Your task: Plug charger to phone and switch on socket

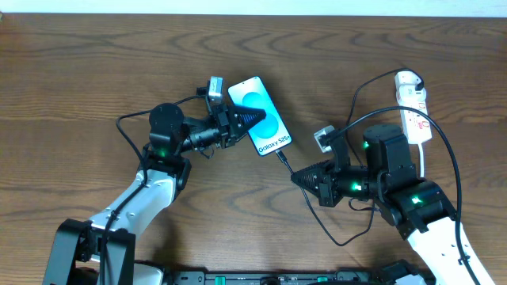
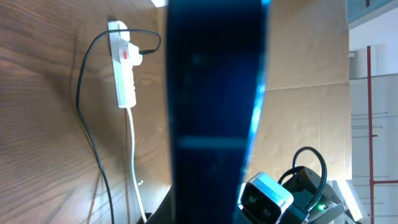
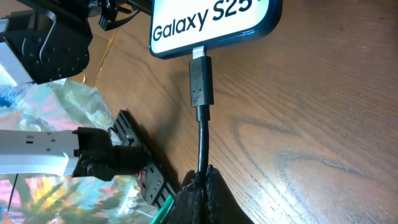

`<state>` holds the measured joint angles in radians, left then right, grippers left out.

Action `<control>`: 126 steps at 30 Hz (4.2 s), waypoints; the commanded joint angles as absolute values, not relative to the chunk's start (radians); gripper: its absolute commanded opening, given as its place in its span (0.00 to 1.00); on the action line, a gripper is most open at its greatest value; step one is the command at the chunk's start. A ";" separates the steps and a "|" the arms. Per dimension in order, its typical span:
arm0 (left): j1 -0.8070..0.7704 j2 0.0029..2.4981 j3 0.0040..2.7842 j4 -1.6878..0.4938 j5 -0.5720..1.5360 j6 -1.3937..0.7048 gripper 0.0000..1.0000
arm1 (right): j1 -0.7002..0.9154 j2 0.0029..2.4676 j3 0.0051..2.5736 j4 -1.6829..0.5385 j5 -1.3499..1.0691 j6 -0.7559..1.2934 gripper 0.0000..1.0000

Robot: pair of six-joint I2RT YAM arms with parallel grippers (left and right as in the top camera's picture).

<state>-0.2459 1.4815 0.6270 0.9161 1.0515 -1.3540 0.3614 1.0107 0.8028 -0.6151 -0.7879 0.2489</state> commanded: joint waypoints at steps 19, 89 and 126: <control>-0.311 1.482 0.652 0.926 1.090 -1.364 0.07 | 0.368 1.010 0.797 -0.514 -0.731 0.258 0.01; -0.291 1.483 0.652 0.786 1.016 -1.205 0.08 | 0.812 1.031 0.798 -0.517 0.035 0.329 0.27; -0.370 1.483 0.636 0.785 1.007 -1.118 0.07 | 0.812 1.016 0.799 -0.451 0.016 0.299 0.47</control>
<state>-0.3656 1.4853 0.6369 0.7792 0.9730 -1.1568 0.8150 1.0657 0.7738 -0.4389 -0.0196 0.3096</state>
